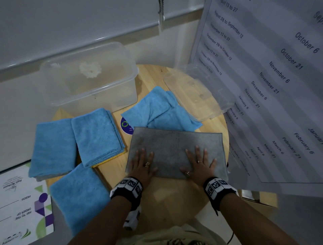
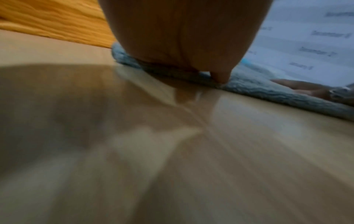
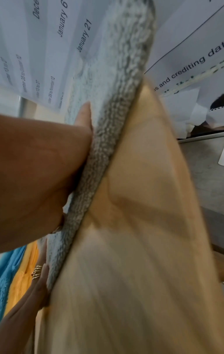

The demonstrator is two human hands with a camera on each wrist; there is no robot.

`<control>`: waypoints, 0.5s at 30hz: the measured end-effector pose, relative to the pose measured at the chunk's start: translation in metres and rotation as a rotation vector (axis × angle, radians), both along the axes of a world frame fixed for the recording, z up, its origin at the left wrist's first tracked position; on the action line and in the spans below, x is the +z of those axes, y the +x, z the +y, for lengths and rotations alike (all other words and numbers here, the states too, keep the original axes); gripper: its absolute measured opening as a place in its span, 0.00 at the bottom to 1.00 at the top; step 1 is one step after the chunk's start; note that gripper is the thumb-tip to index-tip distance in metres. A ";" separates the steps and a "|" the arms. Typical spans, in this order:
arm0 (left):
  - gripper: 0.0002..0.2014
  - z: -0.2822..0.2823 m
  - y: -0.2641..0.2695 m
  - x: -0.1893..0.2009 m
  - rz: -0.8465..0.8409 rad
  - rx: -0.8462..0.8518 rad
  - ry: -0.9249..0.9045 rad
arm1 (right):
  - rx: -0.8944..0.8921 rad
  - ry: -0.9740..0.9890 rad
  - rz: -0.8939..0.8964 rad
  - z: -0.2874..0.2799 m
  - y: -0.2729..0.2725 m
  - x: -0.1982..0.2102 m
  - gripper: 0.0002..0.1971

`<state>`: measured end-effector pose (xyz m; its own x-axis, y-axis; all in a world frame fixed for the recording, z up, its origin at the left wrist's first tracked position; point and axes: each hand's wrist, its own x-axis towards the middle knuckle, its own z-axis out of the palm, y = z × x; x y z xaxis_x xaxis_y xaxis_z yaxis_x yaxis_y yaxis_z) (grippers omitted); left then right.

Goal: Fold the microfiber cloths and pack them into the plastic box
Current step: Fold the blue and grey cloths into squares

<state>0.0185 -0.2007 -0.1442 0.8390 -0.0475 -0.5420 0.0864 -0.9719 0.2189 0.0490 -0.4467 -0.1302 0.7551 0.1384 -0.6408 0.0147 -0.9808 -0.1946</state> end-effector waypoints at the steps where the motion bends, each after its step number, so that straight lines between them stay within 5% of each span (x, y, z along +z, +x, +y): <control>1: 0.53 0.006 -0.001 0.003 0.015 0.067 0.031 | 0.004 -0.002 0.011 0.000 0.001 0.003 0.41; 7: 0.42 0.015 0.005 0.030 -0.089 0.543 0.048 | 0.002 -0.036 0.046 0.005 0.004 0.005 0.42; 12: 0.26 0.025 0.024 0.035 0.108 0.668 -0.125 | 0.022 -0.075 0.028 0.008 0.004 0.012 0.42; 15: 0.18 0.021 0.030 0.046 0.031 0.638 -0.227 | 0.033 -0.093 -0.170 0.019 0.008 0.025 0.42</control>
<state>0.0486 -0.1794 -0.0980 0.7246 0.3364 -0.6016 0.6375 -0.6588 0.3995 0.0572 -0.4279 -0.1049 0.8496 0.1111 -0.5156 0.0722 -0.9929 -0.0949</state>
